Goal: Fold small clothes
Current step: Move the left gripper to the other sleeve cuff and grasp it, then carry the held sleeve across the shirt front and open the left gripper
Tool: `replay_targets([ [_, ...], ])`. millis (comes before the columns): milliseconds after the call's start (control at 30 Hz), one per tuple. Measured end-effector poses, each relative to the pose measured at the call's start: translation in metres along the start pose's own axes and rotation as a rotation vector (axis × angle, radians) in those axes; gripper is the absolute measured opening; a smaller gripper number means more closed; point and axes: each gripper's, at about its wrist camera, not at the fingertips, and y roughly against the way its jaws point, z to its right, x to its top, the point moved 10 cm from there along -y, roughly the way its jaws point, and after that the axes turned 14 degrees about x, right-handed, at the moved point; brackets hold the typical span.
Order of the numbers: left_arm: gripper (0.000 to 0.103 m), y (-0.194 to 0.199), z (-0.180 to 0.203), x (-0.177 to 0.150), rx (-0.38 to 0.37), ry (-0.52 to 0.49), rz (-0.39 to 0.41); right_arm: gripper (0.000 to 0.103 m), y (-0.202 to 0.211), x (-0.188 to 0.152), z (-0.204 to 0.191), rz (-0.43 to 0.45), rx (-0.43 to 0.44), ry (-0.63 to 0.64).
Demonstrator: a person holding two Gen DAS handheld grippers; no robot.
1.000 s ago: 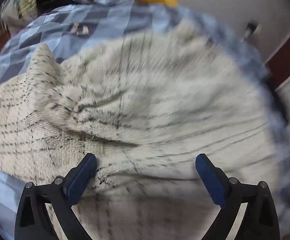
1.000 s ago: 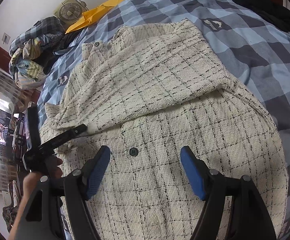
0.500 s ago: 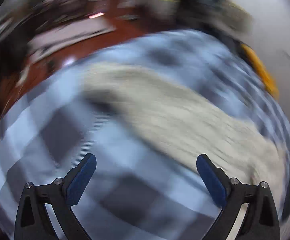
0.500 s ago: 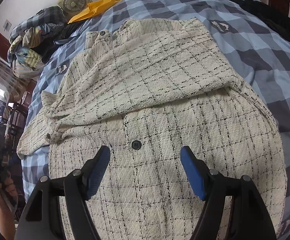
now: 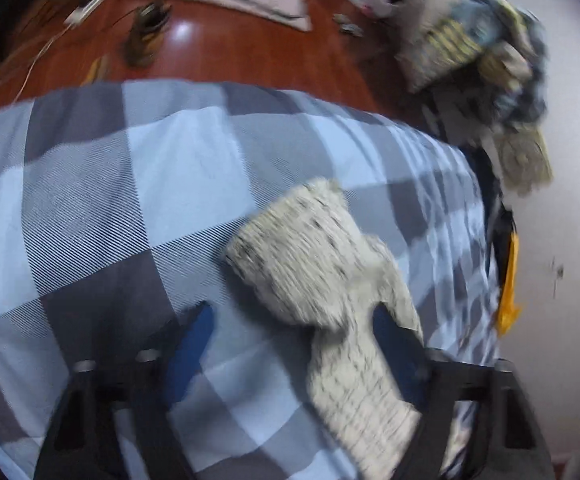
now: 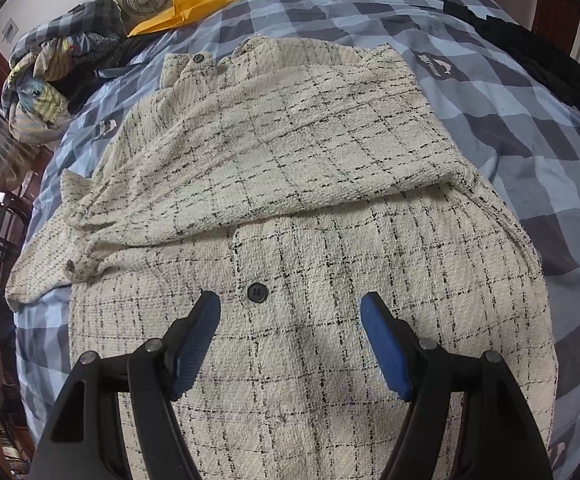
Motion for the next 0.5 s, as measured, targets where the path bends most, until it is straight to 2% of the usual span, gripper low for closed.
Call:
replay_targets([
  [67, 0.047, -0.014, 0.0, -0.003, 0.004, 0.037, -0.067, 0.07, -0.001, 0.0, 0.0, -0.002, -0.013, 0.012],
  [100, 0.041, -0.018, 0.001, -0.006, 0.009, 0.039, -0.09, 0.069, -0.001, 0.0, 0.0, -0.001, -0.02, 0.019],
  [133, 0.039, -0.02, 0.002, -0.007, 0.018, 0.034, -0.092, 0.069, -0.001, 0.001, 0.0, -0.001, -0.023, 0.021],
  [233, 0.024, -0.011, 0.012, 0.003, 0.008, 0.004, 0.003, 0.07, -0.002, 0.001, 0.001, -0.002, -0.021, 0.021],
  [267, 0.017, -0.007, 0.014, 0.005, 0.009, -0.015, 0.022, 0.07, -0.002, 0.001, 0.0, -0.003, -0.019, 0.02],
  [300, 0.014, -0.006, 0.018, 0.006, 0.014, -0.039, 0.035, 0.07, -0.002, 0.0, 0.001, -0.005, -0.018, 0.02],
  [500, 0.011, 0.031, 0.046, 0.006, 0.077, -0.221, 0.171, 0.069, 0.0, 0.002, -0.002, 0.008, -0.005, 0.012],
])
